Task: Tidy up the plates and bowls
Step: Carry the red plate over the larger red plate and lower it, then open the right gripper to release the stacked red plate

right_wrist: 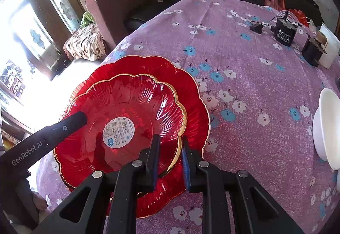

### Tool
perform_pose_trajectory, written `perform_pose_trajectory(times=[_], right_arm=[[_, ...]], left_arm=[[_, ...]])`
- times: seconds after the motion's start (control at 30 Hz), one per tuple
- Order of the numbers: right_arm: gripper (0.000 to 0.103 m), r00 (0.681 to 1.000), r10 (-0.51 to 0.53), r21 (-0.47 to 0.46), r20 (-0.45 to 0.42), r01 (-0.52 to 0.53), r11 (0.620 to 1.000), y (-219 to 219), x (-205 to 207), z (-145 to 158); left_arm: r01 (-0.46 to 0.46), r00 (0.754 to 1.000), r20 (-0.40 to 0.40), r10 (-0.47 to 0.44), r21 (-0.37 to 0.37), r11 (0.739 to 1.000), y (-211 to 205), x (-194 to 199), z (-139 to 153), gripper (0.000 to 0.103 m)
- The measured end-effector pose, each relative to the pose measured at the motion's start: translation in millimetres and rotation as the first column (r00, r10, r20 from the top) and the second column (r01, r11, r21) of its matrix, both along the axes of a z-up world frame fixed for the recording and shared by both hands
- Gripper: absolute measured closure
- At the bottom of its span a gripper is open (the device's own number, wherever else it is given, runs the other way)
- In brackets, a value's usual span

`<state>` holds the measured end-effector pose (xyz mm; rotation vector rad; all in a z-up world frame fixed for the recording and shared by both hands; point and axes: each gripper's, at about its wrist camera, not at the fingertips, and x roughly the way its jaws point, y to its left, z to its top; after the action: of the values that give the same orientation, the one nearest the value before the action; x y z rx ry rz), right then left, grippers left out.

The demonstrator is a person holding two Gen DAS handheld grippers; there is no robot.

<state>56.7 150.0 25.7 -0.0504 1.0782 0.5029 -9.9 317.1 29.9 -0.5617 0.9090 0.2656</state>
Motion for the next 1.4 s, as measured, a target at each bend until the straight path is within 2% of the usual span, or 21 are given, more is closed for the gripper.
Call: perform_pose_trajectory(times=[0.07, 0.2, 0.33, 0.43, 0.5, 0.73, 0.9, 1.07, 1.23, 1.4], right_arm=[[0.080, 1.000, 0.000, -0.010, 0.014, 0.000, 1.000, 3.5, -0.2, -1.1], [0.079, 0.999, -0.001, -0.021, 0.034, 0.001, 1.000, 4.2, 1.1, -0.9], [0.077, 0.999, -0.006, 0.012, 0.050, 0.005, 1.000, 0.5, 0.1, 1.1], [0.070, 0.997, -0.002, 0.029, 0.081, -0.001, 1.000, -2.4, -4.5, 5.9], [0.056, 0.993, -0.007, 0.029, 0.118, 0.003, 1.000, -5.4, -8.3, 11.0], [0.053, 0.987, -0.041, 0.121, 0.154, 0.023, 0.992, -37.4, -25.1, 31.4], [0.049, 0.984, -0.090, 0.178, 0.151, 0.062, 0.982, -86.8, -47.8, 32.9], [0.049, 0.971, -0.200, 0.193, 0.131, 0.173, 0.966, -157.9, -67.6, 19.4], [0.050, 0.931, -0.345, 0.224, 0.121, 0.313, 0.923, -233.8, -86.6, 15.2], [0.050, 0.886, -0.444, 0.246, 0.131, 0.405, 0.881, -286.7, -92.9, 16.6]], left_arm=[[0.011, 1.000, 0.014, -0.011, 0.009, 1.000, 0.2, -0.5, 1.4, 0.068], [0.038, 0.999, 0.025, -0.038, -0.004, 0.999, -3.0, 1.1, 1.0, 0.053], [0.064, 0.997, 0.036, -0.064, -0.016, 0.998, -7.7, 3.7, 4.7, 0.039], [0.064, 0.997, 0.038, -0.064, -0.010, 0.998, -8.9, 3.5, 9.6, 0.034], [0.065, 0.997, 0.045, -0.065, 0.000, 0.998, -10.4, 2.3, 14.6, 0.030], [0.049, 0.994, 0.096, -0.059, 0.098, 0.994, -20.6, -9.7, 42.9, 0.028], [0.094, 0.983, 0.144, -0.118, 0.164, 0.982, -50.5, -22.6, 64.0, 0.022], [0.178, 0.963, 0.163, -0.213, 0.206, 0.962, -91.5, -27.6, 73.7, 0.020], [0.297, 0.933, 0.138, -0.332, 0.226, 0.928, -143.0, -20.1, 71.8, 0.020], [0.374, 0.911, 0.096, -0.402, 0.220, 0.901, -184.9, -8.8, 63.3, 0.020]])
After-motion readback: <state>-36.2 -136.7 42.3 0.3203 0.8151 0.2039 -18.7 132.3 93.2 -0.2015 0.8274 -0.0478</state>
